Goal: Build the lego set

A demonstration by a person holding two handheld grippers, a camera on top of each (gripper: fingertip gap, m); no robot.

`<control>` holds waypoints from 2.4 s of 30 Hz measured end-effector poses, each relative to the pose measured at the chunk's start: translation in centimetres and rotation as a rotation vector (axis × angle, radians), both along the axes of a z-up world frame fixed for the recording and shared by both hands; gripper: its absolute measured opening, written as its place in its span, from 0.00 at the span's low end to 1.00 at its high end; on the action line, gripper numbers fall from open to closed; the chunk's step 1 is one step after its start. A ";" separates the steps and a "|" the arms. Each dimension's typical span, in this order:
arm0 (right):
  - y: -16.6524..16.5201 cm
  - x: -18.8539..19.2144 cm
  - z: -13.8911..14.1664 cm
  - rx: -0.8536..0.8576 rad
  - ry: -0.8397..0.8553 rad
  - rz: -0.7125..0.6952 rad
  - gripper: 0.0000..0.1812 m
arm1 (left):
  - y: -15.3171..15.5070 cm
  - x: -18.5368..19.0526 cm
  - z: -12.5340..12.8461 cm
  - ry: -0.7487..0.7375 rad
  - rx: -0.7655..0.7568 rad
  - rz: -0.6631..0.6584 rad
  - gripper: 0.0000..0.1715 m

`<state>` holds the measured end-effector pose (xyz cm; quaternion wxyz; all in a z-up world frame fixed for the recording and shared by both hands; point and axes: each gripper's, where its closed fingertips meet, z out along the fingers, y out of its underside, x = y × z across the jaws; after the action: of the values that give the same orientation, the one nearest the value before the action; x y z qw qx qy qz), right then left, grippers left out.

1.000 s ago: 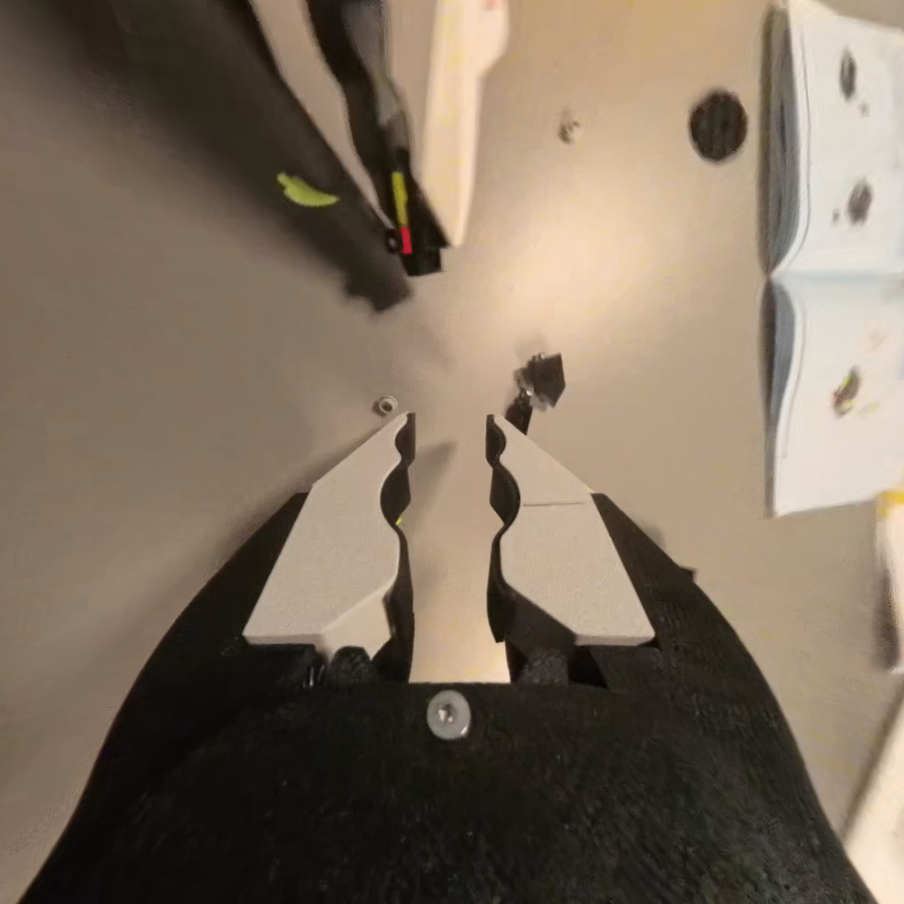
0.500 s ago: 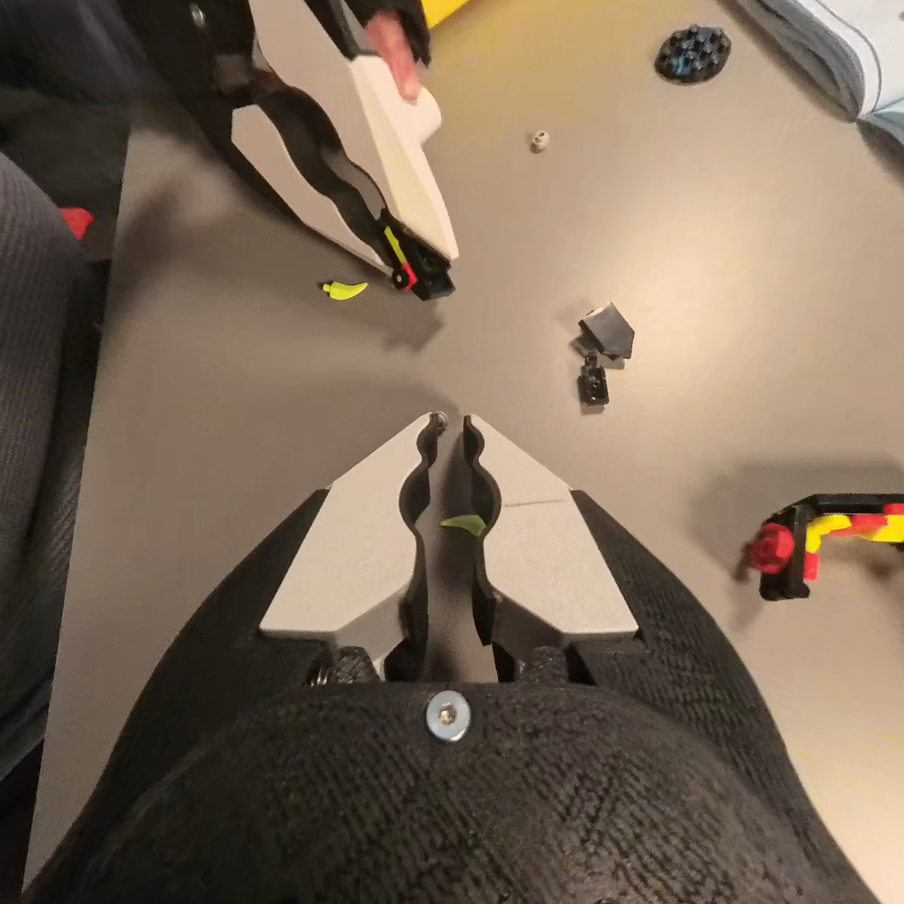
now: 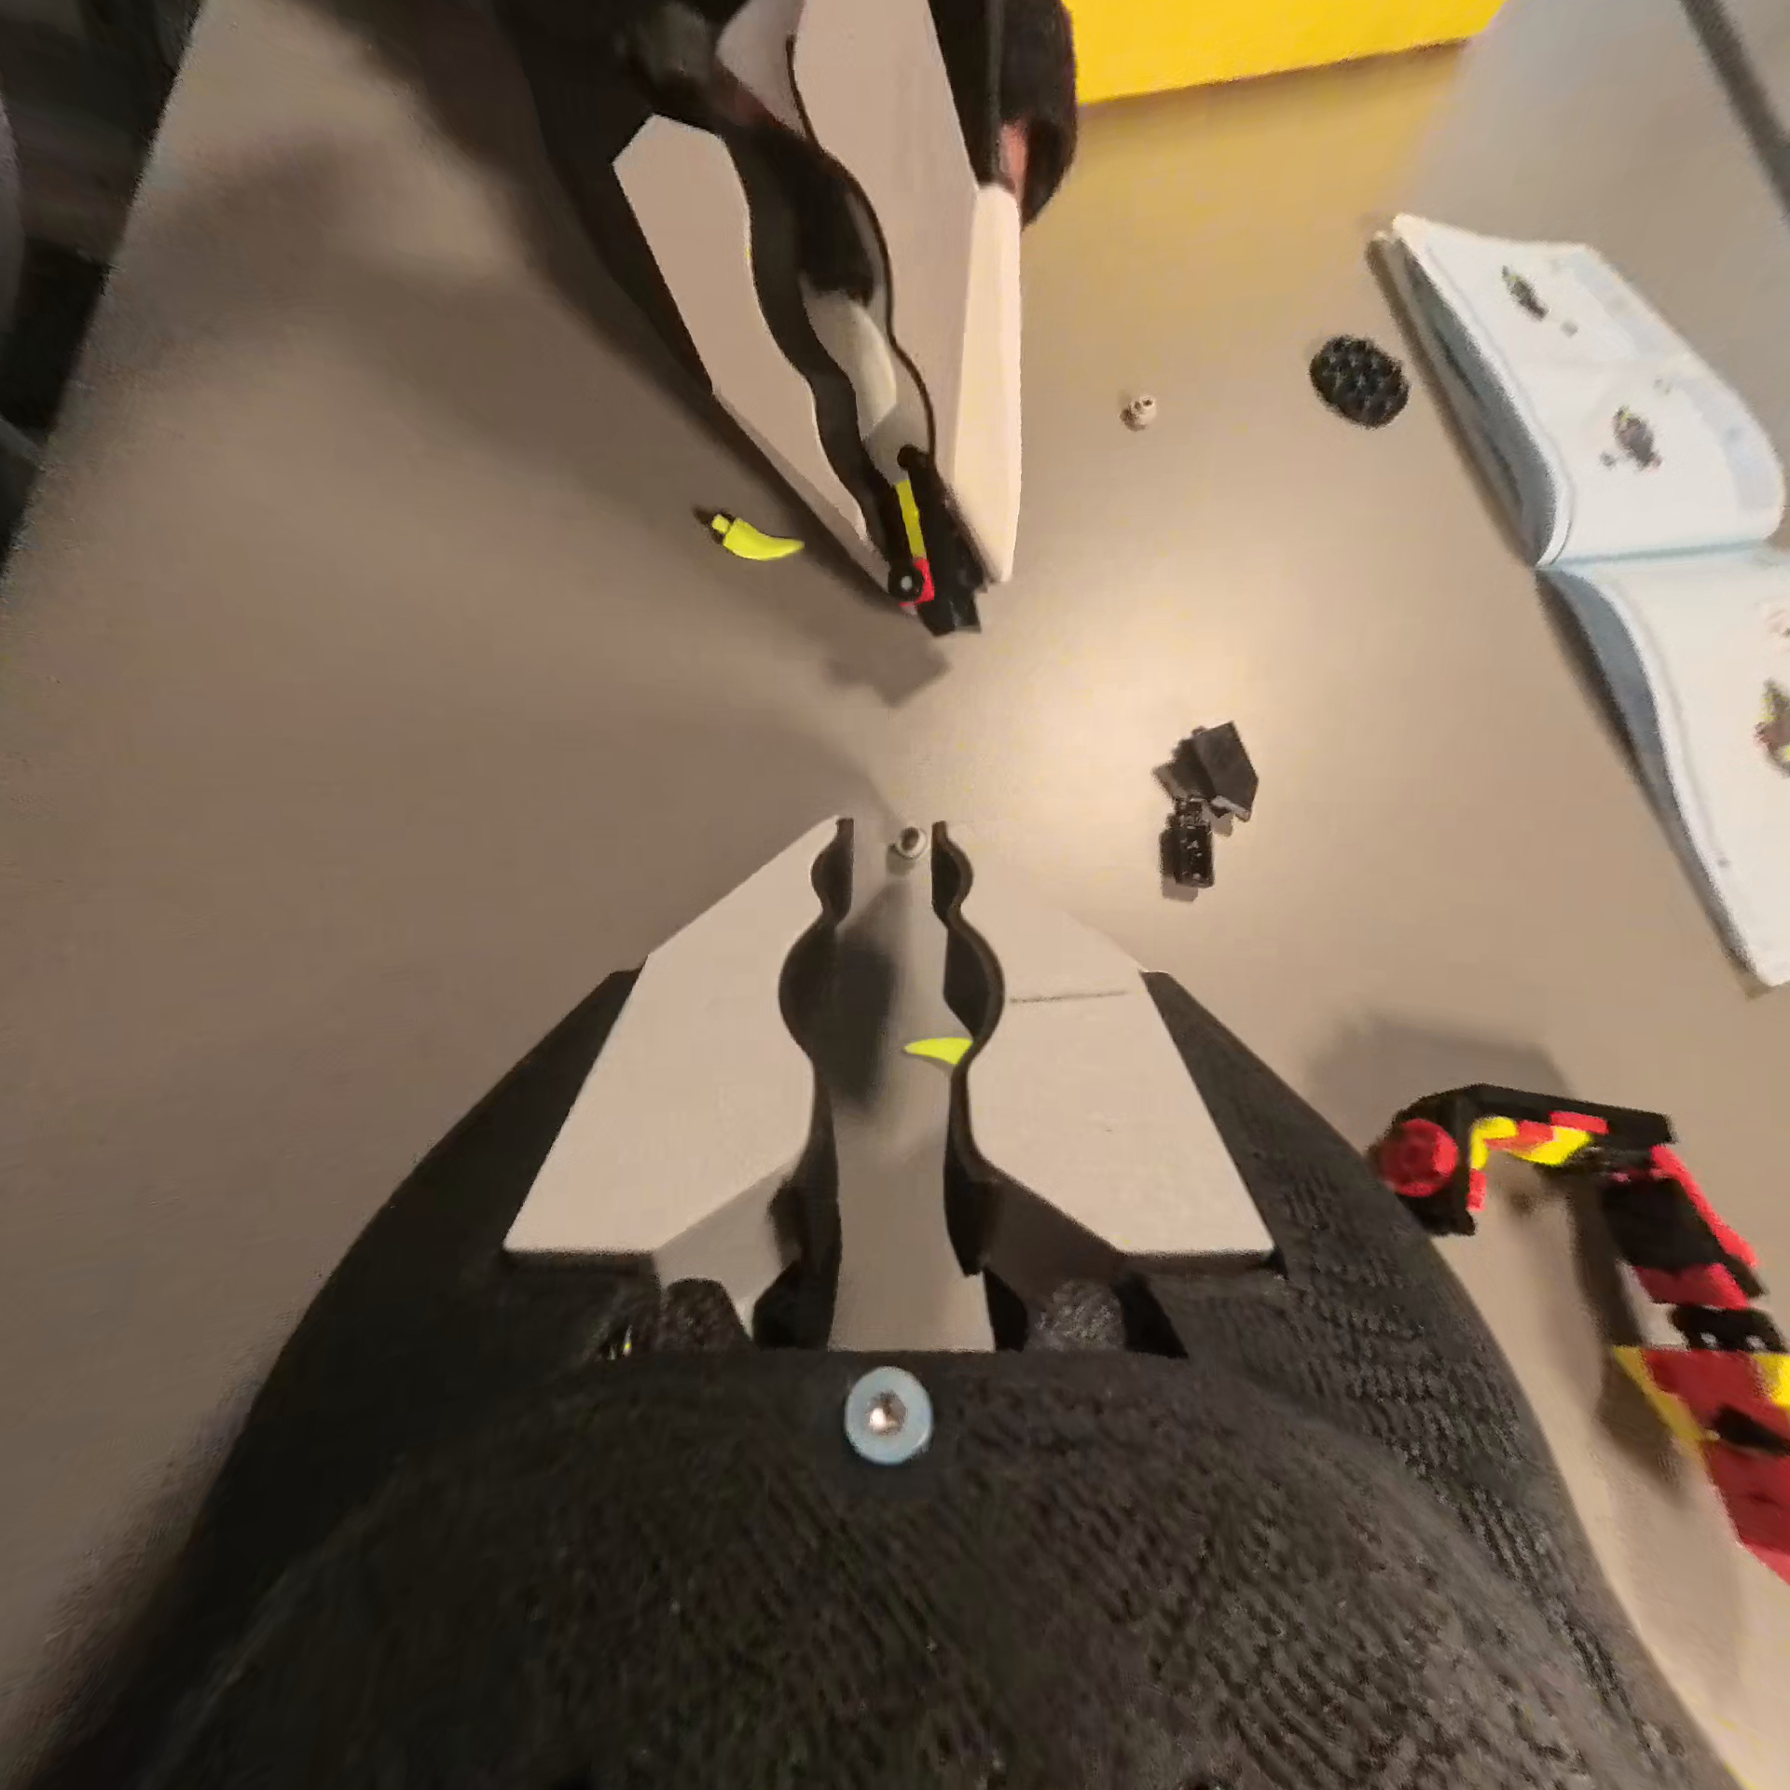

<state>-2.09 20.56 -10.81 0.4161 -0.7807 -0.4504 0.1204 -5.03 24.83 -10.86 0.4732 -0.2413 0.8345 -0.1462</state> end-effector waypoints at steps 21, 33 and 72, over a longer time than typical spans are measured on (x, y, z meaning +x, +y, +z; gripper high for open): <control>0.7 0.3 -0.5 0.125 -0.066 0.027 0.02 | -0.1 0.0 -0.2 -0.002 0.006 0.000 0.09; 0.9 1.0 0.3 0.040 0.061 -0.021 0.07 | -0.2 0.0 -0.4 -0.003 0.004 0.000 0.09; 1.0 -3.7 6.2 -0.115 0.252 0.237 0.03 | -3.3 0.4 5.7 -0.469 0.596 -0.139 0.09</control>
<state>-5.74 21.51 -4.57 0.4067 -0.7234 -0.4760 0.2911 -4.61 21.52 -5.13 0.6898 0.0040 0.7237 0.0201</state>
